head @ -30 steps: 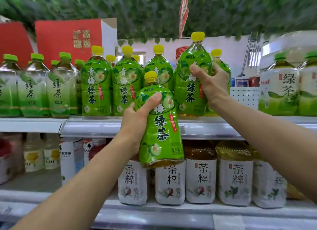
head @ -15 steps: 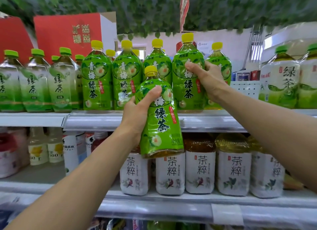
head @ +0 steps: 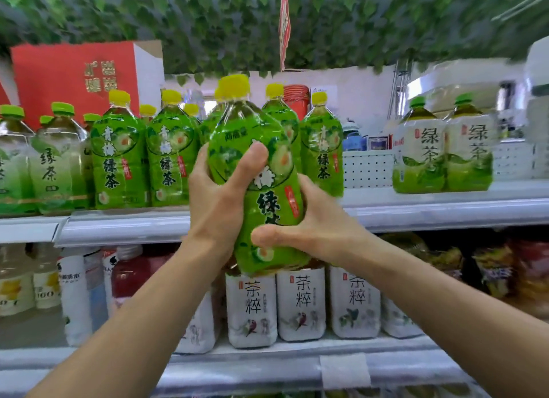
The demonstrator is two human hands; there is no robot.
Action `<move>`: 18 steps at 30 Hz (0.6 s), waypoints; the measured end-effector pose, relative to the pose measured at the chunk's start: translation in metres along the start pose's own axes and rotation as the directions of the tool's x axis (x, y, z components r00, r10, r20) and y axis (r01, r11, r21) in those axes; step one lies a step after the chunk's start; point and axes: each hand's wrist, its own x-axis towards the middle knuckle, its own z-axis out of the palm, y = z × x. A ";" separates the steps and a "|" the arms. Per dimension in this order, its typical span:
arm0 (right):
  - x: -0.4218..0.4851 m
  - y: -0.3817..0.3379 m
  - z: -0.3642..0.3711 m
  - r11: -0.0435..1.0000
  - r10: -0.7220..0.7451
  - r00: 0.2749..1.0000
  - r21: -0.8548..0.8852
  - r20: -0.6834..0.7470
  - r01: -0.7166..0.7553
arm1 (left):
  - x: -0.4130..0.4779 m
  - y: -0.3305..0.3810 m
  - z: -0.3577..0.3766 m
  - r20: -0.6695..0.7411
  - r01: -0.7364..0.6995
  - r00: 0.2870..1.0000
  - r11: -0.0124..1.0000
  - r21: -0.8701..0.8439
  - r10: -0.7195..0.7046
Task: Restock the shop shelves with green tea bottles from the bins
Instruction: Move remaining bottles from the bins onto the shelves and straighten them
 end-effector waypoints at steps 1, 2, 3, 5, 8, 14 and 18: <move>0.000 0.001 -0.006 0.999 -0.006 0.999 0.042 -0.043 0.008 | 0.002 0.004 0.012 0.022 -0.038 0.999 0.999 -0.013 0.038; 0.000 0.001 -0.015 0.997 -0.017 0.995 0.072 -0.097 0.024 | 0.006 0.008 0.025 0.056 -0.069 0.996 0.998 -0.012 0.069; 0.001 -0.001 -0.024 0.994 -0.033 0.989 0.097 -0.144 0.047 | 0.011 0.012 0.035 0.103 -0.089 0.991 0.996 0.006 0.088; 0.004 -0.002 -0.046 0.988 -0.067 0.973 0.123 -0.222 0.096 | 0.030 0.017 0.054 0.230 -0.124 0.968 0.989 0.085 0.101; 0.016 0.001 -0.079 0.982 -0.076 0.930 0.133 -0.359 0.132 | 0.072 0.025 0.069 0.344 -0.275 0.925 0.908 0.315 0.161; 0.048 0.022 -0.124 0.966 0.053 0.903 0.252 -0.425 0.062 | 0.127 0.009 0.043 0.487 -0.484 0.872 0.058 0.873 -0.061; 0.059 0.041 -0.121 0.958 0.119 0.909 0.287 -0.399 0.001 | 0.127 -0.006 0.041 0.519 -0.552 0.825 -0.120 0.825 -0.222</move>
